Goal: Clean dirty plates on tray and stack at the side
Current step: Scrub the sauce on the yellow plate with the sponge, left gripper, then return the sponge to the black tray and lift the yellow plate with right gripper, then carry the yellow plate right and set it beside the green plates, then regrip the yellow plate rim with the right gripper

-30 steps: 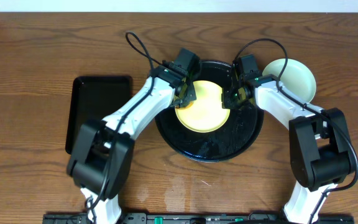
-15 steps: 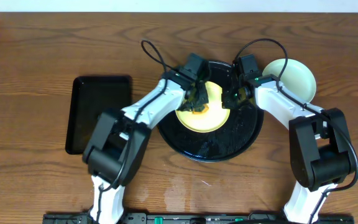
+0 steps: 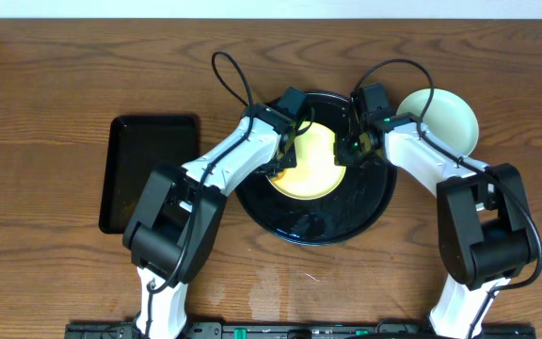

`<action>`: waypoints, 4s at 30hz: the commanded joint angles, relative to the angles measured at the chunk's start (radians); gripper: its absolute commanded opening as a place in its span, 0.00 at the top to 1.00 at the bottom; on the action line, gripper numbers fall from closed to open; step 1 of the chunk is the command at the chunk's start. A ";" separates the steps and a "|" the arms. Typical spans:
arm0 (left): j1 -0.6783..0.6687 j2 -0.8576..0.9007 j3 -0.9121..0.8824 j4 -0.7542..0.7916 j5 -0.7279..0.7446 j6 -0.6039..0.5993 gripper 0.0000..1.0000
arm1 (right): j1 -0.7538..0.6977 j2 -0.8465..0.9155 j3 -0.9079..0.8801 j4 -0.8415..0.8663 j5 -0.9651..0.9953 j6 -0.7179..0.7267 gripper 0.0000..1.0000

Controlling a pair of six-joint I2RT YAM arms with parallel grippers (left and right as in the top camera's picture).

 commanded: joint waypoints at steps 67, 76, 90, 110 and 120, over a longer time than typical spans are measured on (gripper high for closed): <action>0.802 -0.452 -0.053 -0.332 0.177 0.198 0.92 | 0.160 -0.482 0.011 0.003 0.641 -0.234 0.99; 0.802 -0.452 -0.053 -0.332 0.177 0.201 0.92 | -0.394 -0.474 0.011 -0.019 -0.031 -0.079 0.99; 0.802 -0.452 -0.053 -0.328 0.177 0.201 0.93 | -0.676 -0.379 0.009 -0.189 -0.313 -0.142 0.72; 0.802 -0.452 -0.053 -0.332 0.177 0.201 0.92 | -0.243 -0.204 -0.029 -0.249 0.231 0.082 0.35; 0.802 -0.452 -0.053 -0.332 0.177 0.201 0.92 | -0.243 -0.152 -0.029 -0.246 0.199 0.082 0.47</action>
